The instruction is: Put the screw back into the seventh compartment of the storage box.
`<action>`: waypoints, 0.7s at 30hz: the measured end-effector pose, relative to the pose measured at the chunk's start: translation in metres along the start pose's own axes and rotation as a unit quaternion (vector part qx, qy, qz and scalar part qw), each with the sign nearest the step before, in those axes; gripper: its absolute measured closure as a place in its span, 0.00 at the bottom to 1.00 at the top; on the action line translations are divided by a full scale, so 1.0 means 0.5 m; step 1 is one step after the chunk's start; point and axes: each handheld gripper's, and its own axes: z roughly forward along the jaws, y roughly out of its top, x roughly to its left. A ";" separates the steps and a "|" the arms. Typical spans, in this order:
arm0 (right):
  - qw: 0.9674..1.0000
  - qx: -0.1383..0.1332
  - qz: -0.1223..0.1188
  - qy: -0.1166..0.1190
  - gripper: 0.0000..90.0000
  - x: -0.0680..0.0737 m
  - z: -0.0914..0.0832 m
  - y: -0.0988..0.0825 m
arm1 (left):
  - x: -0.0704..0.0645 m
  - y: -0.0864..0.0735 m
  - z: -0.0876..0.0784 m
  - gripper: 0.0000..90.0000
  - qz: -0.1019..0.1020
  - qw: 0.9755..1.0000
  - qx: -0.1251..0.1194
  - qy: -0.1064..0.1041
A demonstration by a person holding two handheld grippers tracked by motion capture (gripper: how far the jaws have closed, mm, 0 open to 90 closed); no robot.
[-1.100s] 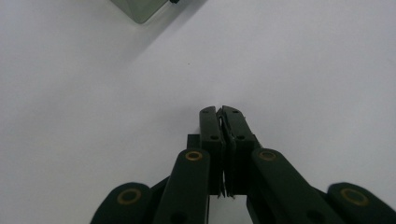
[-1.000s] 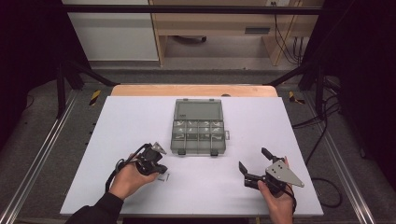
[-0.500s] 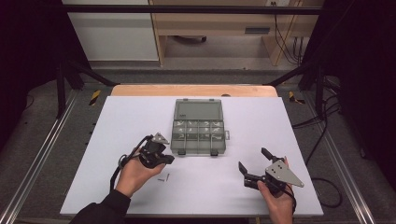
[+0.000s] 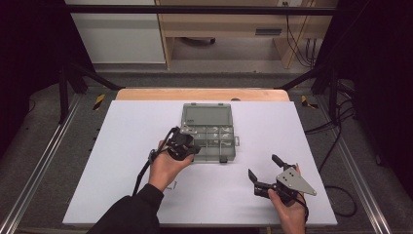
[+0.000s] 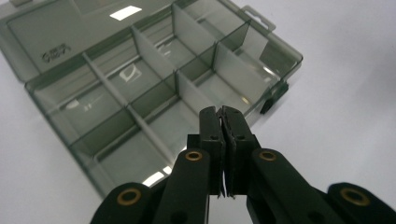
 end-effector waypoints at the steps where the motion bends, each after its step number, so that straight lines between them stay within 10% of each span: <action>1: 1.000 0.001 0.000 0.000 0.06 0.001 0.000 0.000 | -0.002 0.007 0.004 0.97 0.002 1.000 -0.001 0.000; 21: 1.000 0.005 -0.001 0.001 0.06 0.001 0.004 -0.002 | -0.031 0.050 0.078 0.97 0.015 1.000 -0.015 0.005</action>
